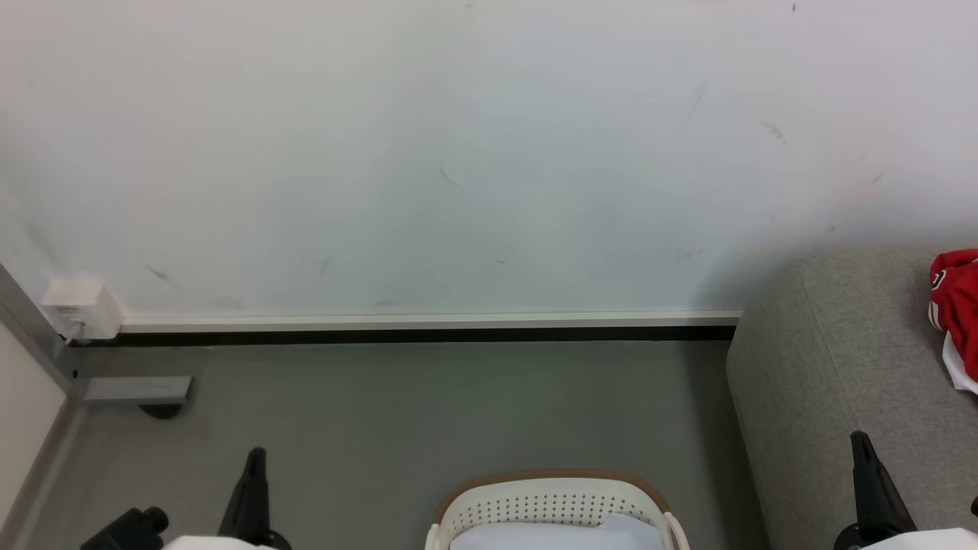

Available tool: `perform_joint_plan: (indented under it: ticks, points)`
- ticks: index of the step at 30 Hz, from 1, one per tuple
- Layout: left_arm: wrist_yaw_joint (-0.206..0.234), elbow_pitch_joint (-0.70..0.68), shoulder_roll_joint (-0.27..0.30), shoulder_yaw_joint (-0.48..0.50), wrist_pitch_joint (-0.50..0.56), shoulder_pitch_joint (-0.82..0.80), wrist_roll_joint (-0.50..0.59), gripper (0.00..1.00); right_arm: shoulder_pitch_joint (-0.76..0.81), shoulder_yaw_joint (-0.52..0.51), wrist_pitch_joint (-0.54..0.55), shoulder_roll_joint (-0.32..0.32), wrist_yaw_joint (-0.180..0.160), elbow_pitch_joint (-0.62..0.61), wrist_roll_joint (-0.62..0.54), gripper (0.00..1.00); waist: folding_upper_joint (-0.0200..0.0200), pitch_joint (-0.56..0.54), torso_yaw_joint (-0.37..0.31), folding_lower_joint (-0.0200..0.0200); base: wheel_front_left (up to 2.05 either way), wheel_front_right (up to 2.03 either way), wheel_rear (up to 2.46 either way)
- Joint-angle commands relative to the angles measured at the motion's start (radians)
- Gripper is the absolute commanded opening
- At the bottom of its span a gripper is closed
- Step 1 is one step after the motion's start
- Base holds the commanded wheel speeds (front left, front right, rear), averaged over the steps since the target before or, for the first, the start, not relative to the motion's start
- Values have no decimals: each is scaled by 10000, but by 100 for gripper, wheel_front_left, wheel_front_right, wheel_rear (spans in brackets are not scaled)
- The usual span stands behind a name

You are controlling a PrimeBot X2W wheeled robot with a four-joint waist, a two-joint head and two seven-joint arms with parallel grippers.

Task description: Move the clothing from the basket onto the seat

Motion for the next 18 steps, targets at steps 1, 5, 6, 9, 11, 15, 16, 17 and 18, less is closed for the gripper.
perform_joint_plan:
  ticks: [1, 5, 6, 9, 11, 15, 16, 17, 18]
  points:
    - [43, -196, 61, 60, 88, -257, -415, 0, -308, -116, 87, -37, -6, -177, 342, 0, 0, 4, 1, 0, 0, 0, 0]
    - [55, -274, 63, 99, 234, -273, -980, 0, -342, -208, 239, 16, -7, -185, 816, 0, 0, 17, 3, 0, 0, 0, 0]
    - [59, -292, 64, 109, 270, -276, -1111, 0, -351, -231, 270, 29, -7, -187, 929, 0, 0, 20, 4, 0, 0, 0, 0]
    - [69, -340, 65, 137, 371, -290, -1523, 0, -377, -298, 375, 69, -7, -193, 1261, 0, 0, 30, 6, 0, 0, 0, 0]
    - [76, -372, 67, 158, 444, -301, -1772, 0, -396, -342, 446, 94, -7, -198, 1484, 0, 0, 36, 7, 0, 0, 0, 0]
    - [89, -434, 69, 196, 577, -321, -2278, 0, -436, -420, 577, 144, -8, -205, 1899, 0, 0, 49, 9, -1, 0, 0, 0]
    - [87, -449, 70, 205, 611, -326, -2397, 0, -444, -440, 609, 157, -8, -207, 2007, 0, 0, 52, 10, -1, 0, 0, 0]
    - [88, -464, 71, 214, 643, -332, -2529, 0, -451, -459, 646, 167, -8, -209, 2113, 0, 0, 56, 10, -1, 0, 0, 0]
    - [91, -477, 71, 224, 679, -337, -2660, 0, -457, -479, 674, 179, -8, -210, 2212, 0, 0, 59, 11, -1, 0, 0, 0]
